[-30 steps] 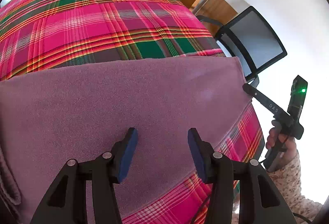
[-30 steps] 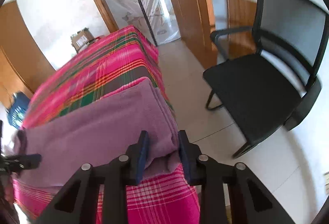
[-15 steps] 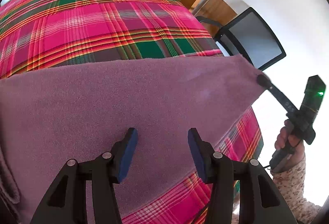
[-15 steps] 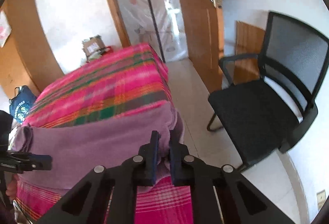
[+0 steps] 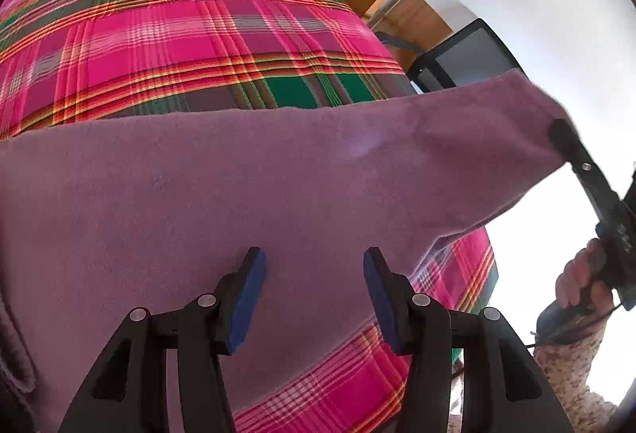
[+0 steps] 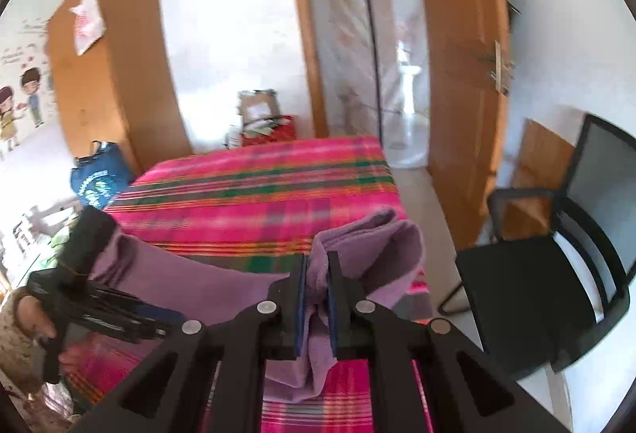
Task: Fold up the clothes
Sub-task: 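Lift the garment end with the right gripper and fold it over, then open the right gripper and release the folded end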
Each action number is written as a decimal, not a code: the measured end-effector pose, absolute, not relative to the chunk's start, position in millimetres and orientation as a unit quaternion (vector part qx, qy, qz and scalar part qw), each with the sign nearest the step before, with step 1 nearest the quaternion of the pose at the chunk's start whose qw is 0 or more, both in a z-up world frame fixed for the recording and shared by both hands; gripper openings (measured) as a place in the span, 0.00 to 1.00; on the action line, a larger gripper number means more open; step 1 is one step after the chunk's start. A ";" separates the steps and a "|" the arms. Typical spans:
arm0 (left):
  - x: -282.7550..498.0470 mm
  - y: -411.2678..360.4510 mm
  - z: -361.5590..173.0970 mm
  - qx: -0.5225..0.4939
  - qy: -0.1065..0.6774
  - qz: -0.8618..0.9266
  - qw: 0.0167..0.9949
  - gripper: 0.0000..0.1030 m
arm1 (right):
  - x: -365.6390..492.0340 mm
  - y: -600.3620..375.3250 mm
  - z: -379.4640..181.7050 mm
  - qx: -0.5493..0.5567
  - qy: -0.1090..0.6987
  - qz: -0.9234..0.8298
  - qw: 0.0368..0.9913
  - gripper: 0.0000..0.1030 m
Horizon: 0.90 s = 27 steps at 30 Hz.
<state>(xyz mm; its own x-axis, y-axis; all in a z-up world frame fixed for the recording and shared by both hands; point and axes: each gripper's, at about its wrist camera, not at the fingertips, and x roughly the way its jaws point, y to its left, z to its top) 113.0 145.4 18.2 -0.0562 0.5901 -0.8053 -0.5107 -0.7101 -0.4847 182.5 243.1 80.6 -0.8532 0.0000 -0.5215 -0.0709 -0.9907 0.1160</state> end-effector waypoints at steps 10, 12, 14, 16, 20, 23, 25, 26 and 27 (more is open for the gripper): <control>112.4 125.4 19.5 -0.578 -0.064 0.723 0.373 0.52 | 169.0 191.6 97.5 -0.265 0.019 0.963 -0.044 0.09; 112.4 117.3 23.7 -0.573 -0.073 0.728 0.368 0.52 | 165.3 180.2 98.2 -0.267 0.008 0.962 -0.055 0.09; 112.4 109.1 29.9 -0.566 -0.083 0.734 0.366 0.52 | 161.6 165.8 98.6 -0.269 -0.005 0.961 -0.069 0.09; 111.7 100.5 36.1 -0.560 -0.098 0.738 0.363 0.52 | 157.9 155.3 97.4 -0.271 -0.011 0.959 -0.079 0.09; 108.4 81.2 46.7 -0.547 -0.136 0.743 0.361 0.52 | 147.9 135.2 92.7 -0.280 -0.019 0.954 -0.105 0.09; 105.5 64.5 48.9 -0.544 -0.168 0.742 0.355 0.52 | 141.7 119.2 86.1 -0.291 -0.029 0.949 -0.121 0.09; 104.2 53.7 50.0 -0.542 -0.183 0.742 0.349 0.52 | 136.2 110.8 80.8 -0.299 -0.036 0.945 -0.130 0.09; 103.9 49.3 51.7 -0.538 -0.187 0.745 0.348 0.52 | 134.1 105.1 76.4 -0.303 -0.040 0.943 -0.135 0.09; 103.5 45.0 53.3 -0.534 -0.192 0.747 0.346 0.52 | 131.9 98.7 70.8 -0.308 -0.045 0.940 -0.140 0.09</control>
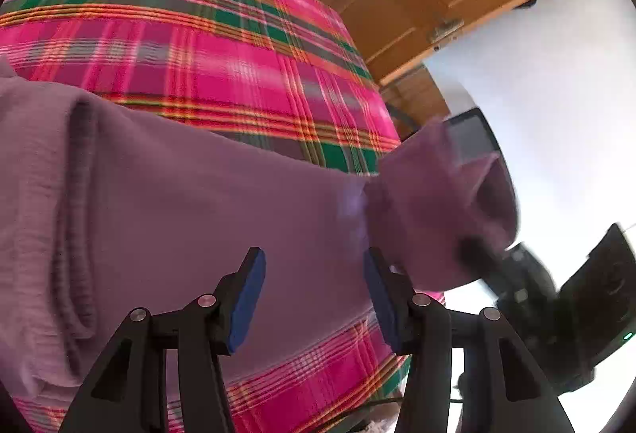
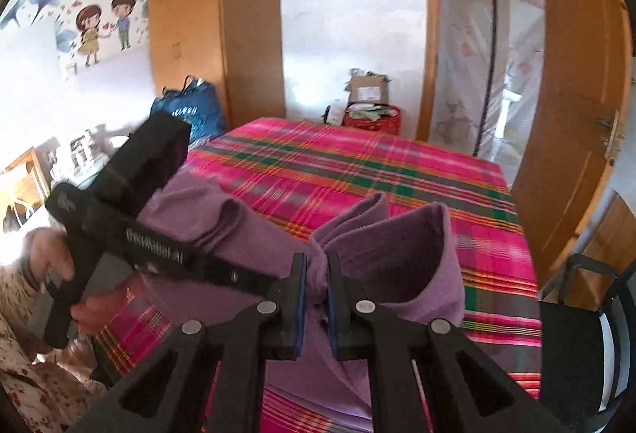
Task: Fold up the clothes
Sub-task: 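Open the right gripper and release the folded end, then move the open right gripper over the folded garment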
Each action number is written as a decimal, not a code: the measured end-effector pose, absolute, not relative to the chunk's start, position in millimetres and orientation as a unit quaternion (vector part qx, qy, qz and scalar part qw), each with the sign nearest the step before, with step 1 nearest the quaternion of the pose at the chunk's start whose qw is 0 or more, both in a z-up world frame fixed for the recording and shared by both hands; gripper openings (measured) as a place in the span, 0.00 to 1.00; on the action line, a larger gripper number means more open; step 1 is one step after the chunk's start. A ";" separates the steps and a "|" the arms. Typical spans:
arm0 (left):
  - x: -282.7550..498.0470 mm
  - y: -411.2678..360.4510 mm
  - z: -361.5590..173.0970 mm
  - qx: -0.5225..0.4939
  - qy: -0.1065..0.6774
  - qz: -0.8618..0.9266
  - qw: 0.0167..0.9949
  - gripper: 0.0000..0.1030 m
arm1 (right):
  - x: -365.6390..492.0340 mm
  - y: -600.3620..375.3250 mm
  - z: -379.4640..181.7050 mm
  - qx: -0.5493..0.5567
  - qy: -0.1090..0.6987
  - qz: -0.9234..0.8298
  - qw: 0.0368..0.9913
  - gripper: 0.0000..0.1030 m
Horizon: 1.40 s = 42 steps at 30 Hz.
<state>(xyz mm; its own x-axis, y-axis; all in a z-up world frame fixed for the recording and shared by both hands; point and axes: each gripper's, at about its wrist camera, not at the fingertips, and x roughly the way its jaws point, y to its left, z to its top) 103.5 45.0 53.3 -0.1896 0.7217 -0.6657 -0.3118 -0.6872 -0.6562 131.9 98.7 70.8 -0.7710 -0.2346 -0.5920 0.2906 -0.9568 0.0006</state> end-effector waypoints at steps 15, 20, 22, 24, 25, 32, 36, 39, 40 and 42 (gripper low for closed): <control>90.4 10.0 44.1 -0.535 -0.225 0.748 0.324 0.52 | 110.1 38.6 -9.3 0.395 0.093 -0.898 0.170 0.10; 87.9 8.4 41.8 -0.537 -0.228 0.745 0.322 0.52 | 114.1 42.6 -6.3 0.389 0.054 -0.900 0.190 0.12; 87.7 8.6 41.4 -0.539 -0.227 0.745 0.320 0.52 | 120.4 44.1 0.1 0.375 0.047 -0.905 0.198 0.14; 86.9 11.0 39.9 -0.542 -0.224 0.744 0.321 0.52 | 130.5 53.7 11.5 0.355 0.028 -0.913 0.201 0.15; 86.7 12.5 38.8 -0.545 -0.221 0.742 0.322 0.52 | 135.5 61.7 17.1 0.346 0.011 -0.916 0.202 0.15; 85.1 23.9 32.9 -0.555 -0.212 0.734 0.327 0.52 | 137.9 126.1 21.5 0.364 -0.063 -0.924 0.096 0.18; 83.5 28.1 32.2 -0.559 -0.210 0.734 0.325 0.52 | 118.3 114.0 5.9 0.393 -0.044 -0.914 0.095 0.18; 83.0 27.4 34.4 -0.555 -0.210 0.739 0.319 0.52 | 102.9 93.2 -2.2 0.410 -0.029 -0.904 0.122 0.18; 82.4 26.8 35.2 -0.553 -0.211 0.741 0.318 0.52 | 98.2 88.4 -6.0 0.418 -0.027 -0.899 0.129 0.18; 80.8 25.2 36.5 -0.551 -0.215 0.743 0.313 0.52 | 91.9 82.6 -14.3 0.432 -0.024 -0.891 0.139 0.18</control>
